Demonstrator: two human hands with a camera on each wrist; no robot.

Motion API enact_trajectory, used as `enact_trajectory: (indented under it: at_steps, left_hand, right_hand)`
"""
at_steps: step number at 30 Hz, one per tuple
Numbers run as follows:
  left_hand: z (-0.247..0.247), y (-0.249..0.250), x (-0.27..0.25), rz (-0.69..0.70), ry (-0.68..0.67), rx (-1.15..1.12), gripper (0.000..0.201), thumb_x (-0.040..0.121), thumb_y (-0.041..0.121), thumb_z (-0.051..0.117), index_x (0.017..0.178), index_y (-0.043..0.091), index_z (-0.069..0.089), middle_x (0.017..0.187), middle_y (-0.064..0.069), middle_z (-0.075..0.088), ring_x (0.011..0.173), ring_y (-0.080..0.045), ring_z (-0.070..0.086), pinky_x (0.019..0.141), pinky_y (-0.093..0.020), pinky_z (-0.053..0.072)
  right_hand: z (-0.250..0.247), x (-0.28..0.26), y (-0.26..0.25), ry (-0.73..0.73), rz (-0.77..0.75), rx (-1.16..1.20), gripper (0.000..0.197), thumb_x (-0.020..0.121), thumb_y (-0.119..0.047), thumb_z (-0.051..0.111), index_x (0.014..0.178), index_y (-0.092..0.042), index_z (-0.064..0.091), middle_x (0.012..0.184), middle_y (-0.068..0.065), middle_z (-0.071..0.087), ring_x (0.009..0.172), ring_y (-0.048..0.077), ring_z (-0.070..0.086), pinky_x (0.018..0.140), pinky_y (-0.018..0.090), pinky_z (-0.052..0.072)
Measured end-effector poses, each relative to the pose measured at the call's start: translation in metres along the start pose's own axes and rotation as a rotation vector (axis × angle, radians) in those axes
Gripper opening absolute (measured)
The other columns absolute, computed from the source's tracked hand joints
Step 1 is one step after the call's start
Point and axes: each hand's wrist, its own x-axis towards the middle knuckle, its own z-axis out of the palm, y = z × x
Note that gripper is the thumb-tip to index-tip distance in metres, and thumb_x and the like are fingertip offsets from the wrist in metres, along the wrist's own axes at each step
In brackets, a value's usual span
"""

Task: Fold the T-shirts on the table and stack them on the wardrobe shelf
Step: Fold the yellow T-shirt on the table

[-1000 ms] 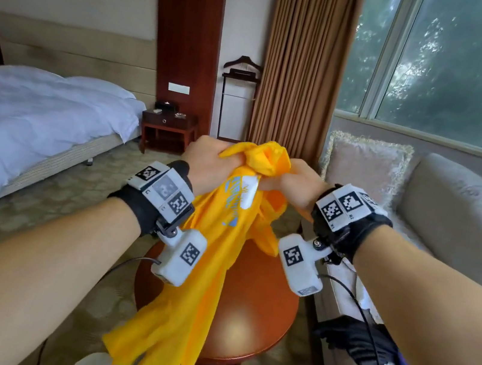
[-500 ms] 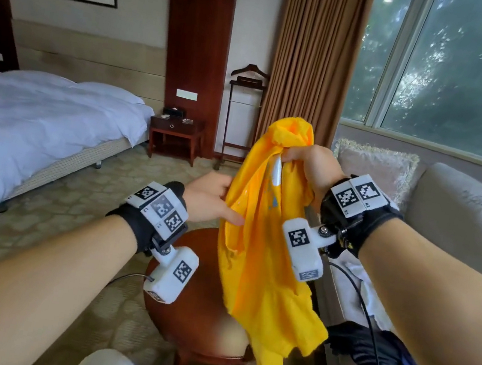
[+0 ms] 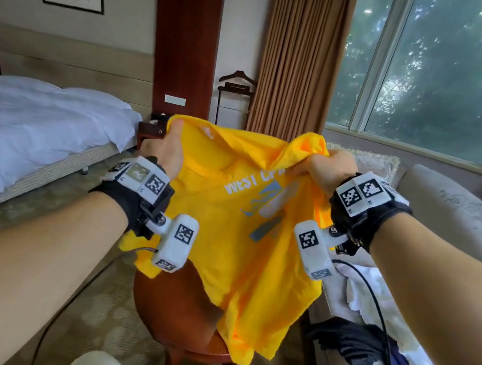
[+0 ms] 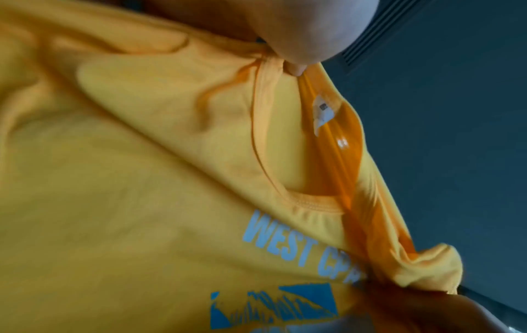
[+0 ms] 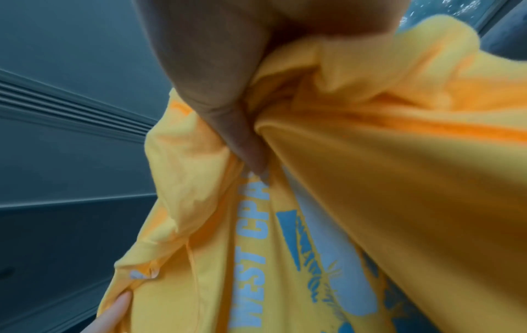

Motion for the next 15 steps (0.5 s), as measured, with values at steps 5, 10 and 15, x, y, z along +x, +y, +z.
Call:
enact_trajectory:
  at_steps: [5, 10, 15]
  left_hand:
    - [-0.006, 0.013, -0.015, 0.049, 0.026, -0.001, 0.084, 0.085, 0.074, 0.040, 0.127, 0.002, 0.054, 0.130, -0.020, 0.055, 0.117, -0.037, 0.051, 0.097, -0.043, 0.039]
    - [-0.010, 0.039, -0.040, 0.292, -0.015, -0.042, 0.056, 0.079, 0.063, 0.059, 0.062, 0.010, 0.057, 0.078, -0.019, 0.063, 0.082, -0.030, 0.057, 0.069, -0.033, 0.038]
    - [-0.027, 0.053, -0.067, 0.423, -0.132, 0.121, 0.064, 0.065, 0.075, 0.058, 0.065, 0.011, 0.059, 0.078, -0.009, 0.062, 0.085, -0.030, 0.057, 0.071, -0.035, 0.044]
  right_hand:
    - [-0.014, -0.009, 0.002, 0.029, -0.036, -0.062, 0.032, 0.057, -0.023, 0.083, 0.069, -0.003, 0.063, 0.068, 0.007, 0.052, 0.060, 0.019, 0.046, 0.054, 0.030, 0.039]
    - [-0.012, -0.042, 0.002, -0.141, -0.160, 0.027, 0.044, 0.054, -0.022, 0.068, 0.084, 0.010, 0.068, 0.075, 0.020, 0.063, 0.067, 0.022, 0.056, 0.062, 0.041, 0.051]
    - [-0.014, -0.071, -0.006, -0.313, -0.226, 0.061, 0.007, 0.074, -0.008, 0.069, 0.077, -0.004, 0.064, 0.083, 0.014, 0.061, 0.083, 0.025, 0.057, 0.083, 0.044, 0.051]
